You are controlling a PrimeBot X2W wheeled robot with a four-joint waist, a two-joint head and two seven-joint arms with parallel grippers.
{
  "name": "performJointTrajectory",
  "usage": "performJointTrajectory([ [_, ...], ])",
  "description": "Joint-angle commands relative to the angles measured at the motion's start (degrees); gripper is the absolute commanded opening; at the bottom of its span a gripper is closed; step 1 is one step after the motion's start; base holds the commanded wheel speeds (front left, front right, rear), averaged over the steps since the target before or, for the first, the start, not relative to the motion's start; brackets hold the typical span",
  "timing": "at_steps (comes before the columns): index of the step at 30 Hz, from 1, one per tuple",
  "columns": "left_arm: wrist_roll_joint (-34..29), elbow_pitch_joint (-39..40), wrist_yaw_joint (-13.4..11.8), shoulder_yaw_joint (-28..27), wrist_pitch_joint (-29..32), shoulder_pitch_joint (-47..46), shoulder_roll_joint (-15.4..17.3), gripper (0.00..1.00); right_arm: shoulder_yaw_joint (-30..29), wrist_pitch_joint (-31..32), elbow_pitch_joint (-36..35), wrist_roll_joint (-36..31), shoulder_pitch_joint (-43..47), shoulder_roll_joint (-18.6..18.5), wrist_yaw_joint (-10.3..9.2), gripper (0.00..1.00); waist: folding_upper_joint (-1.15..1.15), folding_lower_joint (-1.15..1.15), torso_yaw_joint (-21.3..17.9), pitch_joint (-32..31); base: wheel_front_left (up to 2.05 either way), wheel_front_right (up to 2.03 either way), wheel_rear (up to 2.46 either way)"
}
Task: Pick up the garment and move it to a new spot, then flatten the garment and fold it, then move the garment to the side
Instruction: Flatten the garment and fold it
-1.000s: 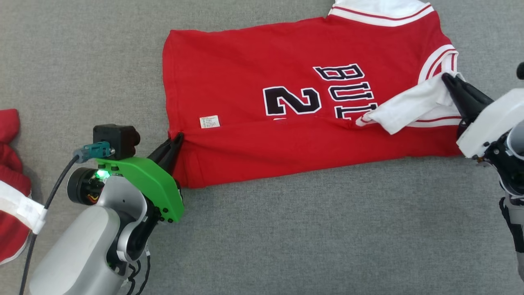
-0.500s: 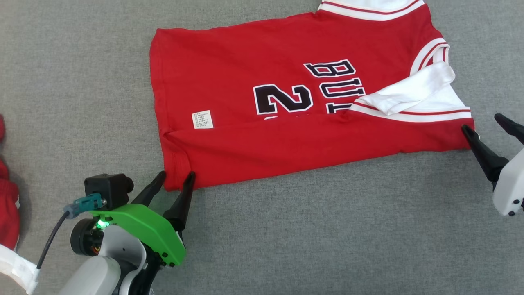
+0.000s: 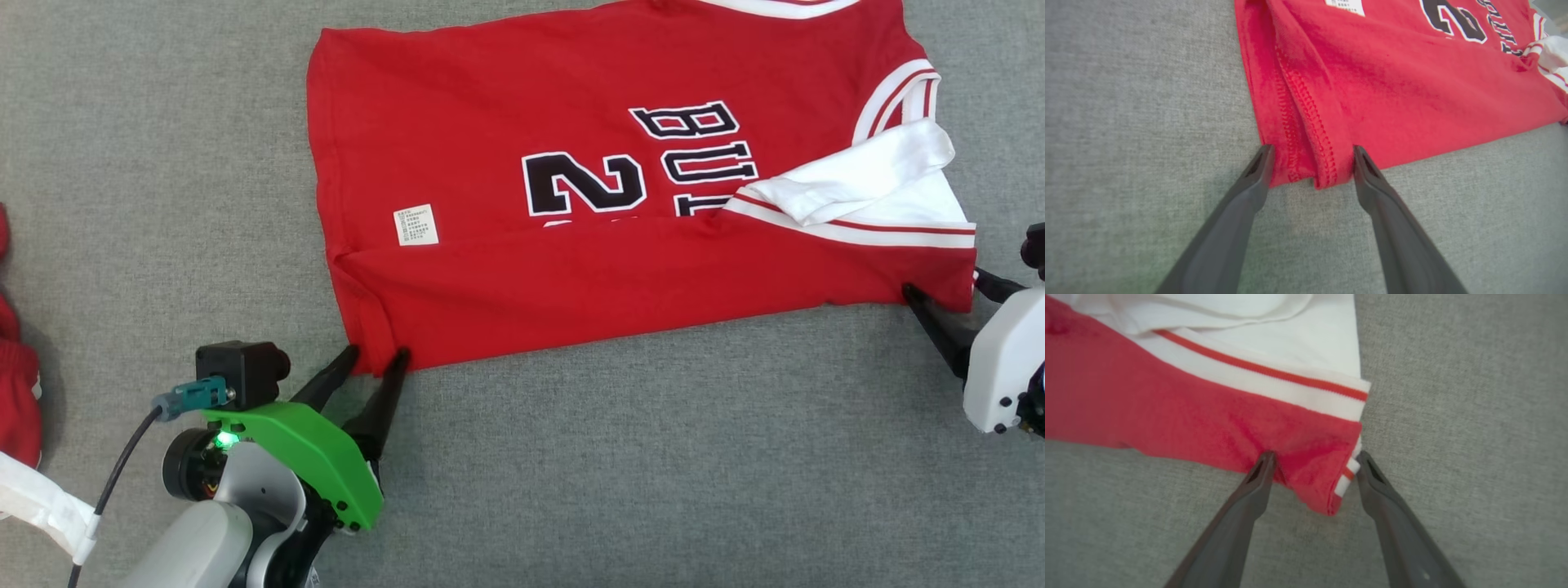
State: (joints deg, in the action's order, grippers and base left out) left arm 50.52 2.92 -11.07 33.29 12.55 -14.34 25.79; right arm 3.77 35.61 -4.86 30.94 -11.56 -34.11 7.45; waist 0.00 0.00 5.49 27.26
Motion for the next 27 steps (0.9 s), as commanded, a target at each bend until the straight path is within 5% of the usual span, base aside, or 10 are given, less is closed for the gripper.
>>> performJointTrajectory([
  [1, 1.1, -1.9, 0.8, 1.7, 1.9, 0.8, -0.3, 0.0, 1.7, 0.5, 0.9, 1.3, -0.2, 0.1, 0.07, 0.29, 0.0, 0.0, 0.0, 0.0, 0.0, 0.0, 0.0],
  [2, 1.2, -2.0, 1.1, 1.9, 2.1, 0.7, -0.4, 0.0, 2.1, 0.3, 1.2, 1.8, -0.5, -0.3, 0.11, 0.0, 0.0, 0.0, 0.0, 0.0, 0.0, 0.0, 0.0],
  [8, 2.2, -1.6, 2.3, 0.5, 2.5, 1.1, 1.8, 0.0, 2.5, 1.3, 2.6, 6.8, -0.1, -3.1, 0.0, 0.0, 0.0, 0.0, -0.4, -2.1, 0.0, 0.0, 0.0],
  [16, 6.2, 8.7, 4.1, -1.2, 6.3, 7.9, 10.2, 0.0, -3.2, 4.8, -1.4, 13.2, 7.1, -8.0, -0.02, 0.0, 0.0, 0.0, -1.5, -5.8, 0.0, 0.0, 0.0],
  [23, 8.5, 14.3, 3.9, 0.1, 8.4, 15.4, 14.1, 0.0, -5.9, 8.1, -4.2, 15.1, 15.7, -7.5, -0.01, 0.0, 0.0, 0.0, -2.3, -5.5, 0.0, 0.0, 0.0],
  [25, 8.4, 14.0, 3.4, 0.4, 7.4, 16.8, 13.3, 0.13, -5.6, 7.6, -4.2, 14.4, 16.8, -6.3, -0.01, 0.0, 0.0, 0.0, -2.4, -5.3, 0.0, 0.0, 0.0],
  [26, 7.9, 13.9, 3.1, 0.4, 6.3, 17.4, 12.7, 0.49, -5.9, 6.4, -4.7, 13.5, 16.7, -5.1, -0.01, 0.17, 0.0, 0.0, -2.5, -5.2, 0.0, 0.0, 0.0],
  [27, 7.8, 13.9, 2.7, 0.2, 5.8, 17.5, 12.3, 0.92, -6.1, 6.0, -5.0, 13.1, 16.5, -4.8, -0.01, 1.0, 0.0, 0.0, -2.6, -5.2, 0.0, 0.0, 0.0],
])
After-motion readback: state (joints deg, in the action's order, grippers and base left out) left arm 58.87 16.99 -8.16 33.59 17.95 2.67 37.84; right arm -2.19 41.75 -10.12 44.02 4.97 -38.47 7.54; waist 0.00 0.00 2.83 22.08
